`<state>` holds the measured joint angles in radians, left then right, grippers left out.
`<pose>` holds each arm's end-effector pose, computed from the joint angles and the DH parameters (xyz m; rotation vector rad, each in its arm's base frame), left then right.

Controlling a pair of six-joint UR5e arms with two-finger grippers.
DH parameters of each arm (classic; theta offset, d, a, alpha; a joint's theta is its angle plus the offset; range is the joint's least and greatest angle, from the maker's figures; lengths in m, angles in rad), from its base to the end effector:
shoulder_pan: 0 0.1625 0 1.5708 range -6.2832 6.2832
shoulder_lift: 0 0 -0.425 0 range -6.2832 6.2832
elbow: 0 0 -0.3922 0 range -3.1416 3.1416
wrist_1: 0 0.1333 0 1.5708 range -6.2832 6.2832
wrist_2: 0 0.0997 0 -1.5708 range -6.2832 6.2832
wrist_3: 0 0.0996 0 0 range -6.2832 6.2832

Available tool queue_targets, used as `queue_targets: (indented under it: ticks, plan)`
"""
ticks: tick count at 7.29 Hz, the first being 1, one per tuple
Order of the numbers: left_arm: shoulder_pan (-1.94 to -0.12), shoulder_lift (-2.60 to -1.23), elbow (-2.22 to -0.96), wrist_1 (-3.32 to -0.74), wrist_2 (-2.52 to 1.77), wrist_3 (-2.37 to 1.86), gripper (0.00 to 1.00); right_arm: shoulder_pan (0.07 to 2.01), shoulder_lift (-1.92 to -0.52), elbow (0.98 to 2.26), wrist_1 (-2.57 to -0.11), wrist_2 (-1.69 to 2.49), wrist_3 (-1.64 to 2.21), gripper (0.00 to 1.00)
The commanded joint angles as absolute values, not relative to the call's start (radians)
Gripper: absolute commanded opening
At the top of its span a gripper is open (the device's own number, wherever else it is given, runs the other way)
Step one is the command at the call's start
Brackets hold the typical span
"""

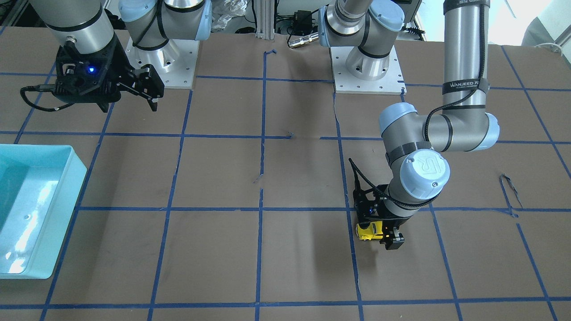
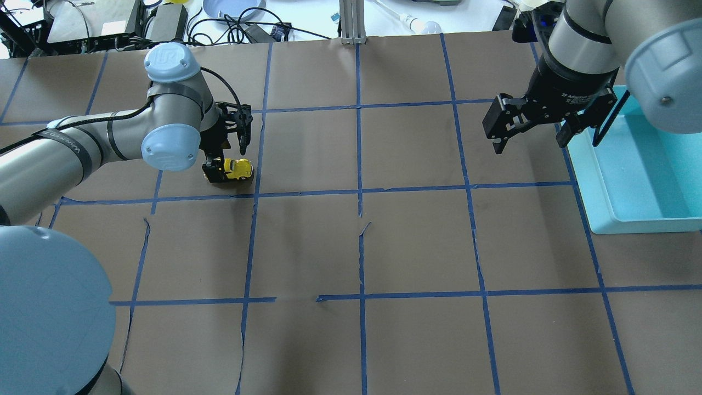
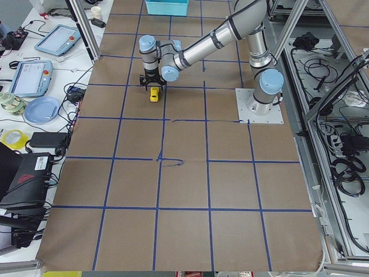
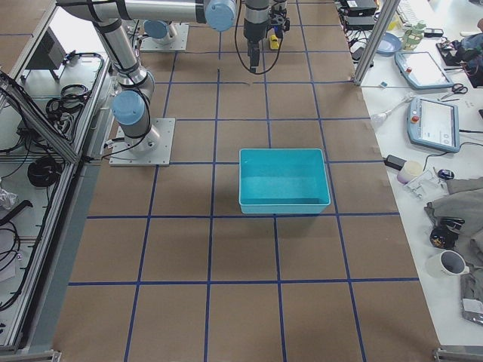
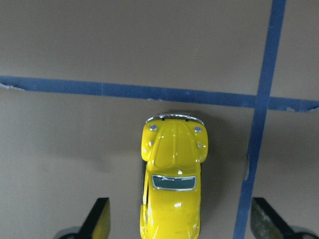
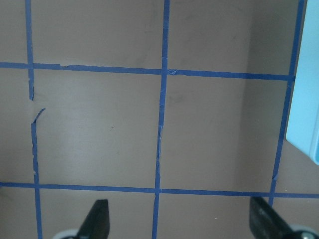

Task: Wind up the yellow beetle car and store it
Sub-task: 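Press the left gripper down on the car's roof against the table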

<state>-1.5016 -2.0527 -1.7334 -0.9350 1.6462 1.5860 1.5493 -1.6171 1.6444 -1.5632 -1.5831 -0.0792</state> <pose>-0.0834 -0.6166 0.2033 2.1294 2.2468 0.0951 0.1220 -0.4713 0.4733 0.0906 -3.1293 -0.0555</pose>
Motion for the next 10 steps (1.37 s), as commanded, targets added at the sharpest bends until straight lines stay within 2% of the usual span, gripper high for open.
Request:
queue_targets:
  ticks: [1, 10]
  plan:
    - [-1.500, -2.068, -1.743, -0.878, 1.643, 1.663, 0.94, 1.549, -1.618, 1.644, -1.563, -1.583, -0.080, 1.00]
    - [-1.462, -2.065, -1.753, -0.890, 1.574, 1.585, 0.94, 1.549, -1.618, 1.646, -1.562, -1.585, -0.080, 1.00]
